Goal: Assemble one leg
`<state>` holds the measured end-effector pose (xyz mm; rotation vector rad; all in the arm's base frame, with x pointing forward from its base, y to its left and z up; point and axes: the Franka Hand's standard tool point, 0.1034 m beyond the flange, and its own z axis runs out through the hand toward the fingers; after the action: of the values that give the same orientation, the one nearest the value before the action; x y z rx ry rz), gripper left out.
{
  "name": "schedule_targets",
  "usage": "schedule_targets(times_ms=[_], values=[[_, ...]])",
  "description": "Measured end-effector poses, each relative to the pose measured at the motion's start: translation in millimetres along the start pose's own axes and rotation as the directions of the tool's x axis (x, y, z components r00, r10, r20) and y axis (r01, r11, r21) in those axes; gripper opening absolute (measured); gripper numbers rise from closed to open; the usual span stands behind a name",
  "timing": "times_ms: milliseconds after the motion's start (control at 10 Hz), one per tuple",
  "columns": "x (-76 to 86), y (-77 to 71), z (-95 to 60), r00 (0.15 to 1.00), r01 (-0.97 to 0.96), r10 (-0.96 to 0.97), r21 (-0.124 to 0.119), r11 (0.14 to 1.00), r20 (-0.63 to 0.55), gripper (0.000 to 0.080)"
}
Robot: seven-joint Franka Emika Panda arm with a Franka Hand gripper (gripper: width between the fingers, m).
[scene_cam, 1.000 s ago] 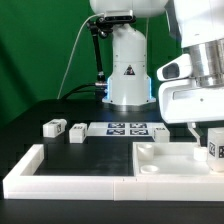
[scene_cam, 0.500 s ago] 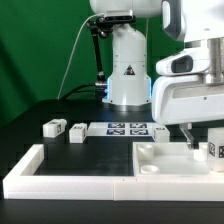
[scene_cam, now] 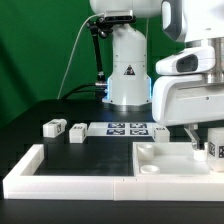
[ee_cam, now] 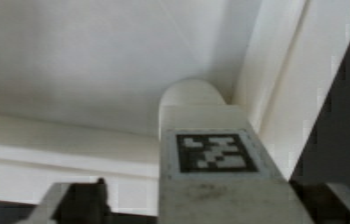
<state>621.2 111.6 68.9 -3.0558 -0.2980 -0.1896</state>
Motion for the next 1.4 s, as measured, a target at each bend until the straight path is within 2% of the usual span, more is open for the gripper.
schedule_targets(times_ms=[100,200,400,600,800,900,1000,1100,1200,1400], values=[[0.0,-0.1,0.0,1.0,-0.007,0.007,0.001,1.0,0.0,0.0399],[0.0,-0.2,0.0,1.0,-0.026,0.026,0.001,1.0,0.0,0.0288],[0.0,-0.4,0.0,0.999,-0.04,0.04,0.002,0.999,0.0,0.0288],[-0.5,-1.6,0.7,0.945,-0.327,0.327,0.019,0.945,-0.006,0.0288],[-0.2,-2.4,2.2,0.793,-0.608,0.609,0.04,0.793,-0.025,0.0288],[0.0,-3.0,2.6,0.748,-0.662,0.663,0.044,0.748,-0.035,0.0288],[0.0,-3.8,3.7,0.625,-0.777,0.78,0.07,0.626,-0.039,0.0288],[0.3,-4.8,4.6,0.512,-0.854,0.858,0.085,0.513,-0.039,0.029],[-0.5,-3.9,4.6,0.34,-0.934,0.94,0.105,0.34,-0.023,0.0291],[-1.5,-3.6,4.4,0.146,-0.984,0.989,0.105,0.144,0.007,0.0291]])
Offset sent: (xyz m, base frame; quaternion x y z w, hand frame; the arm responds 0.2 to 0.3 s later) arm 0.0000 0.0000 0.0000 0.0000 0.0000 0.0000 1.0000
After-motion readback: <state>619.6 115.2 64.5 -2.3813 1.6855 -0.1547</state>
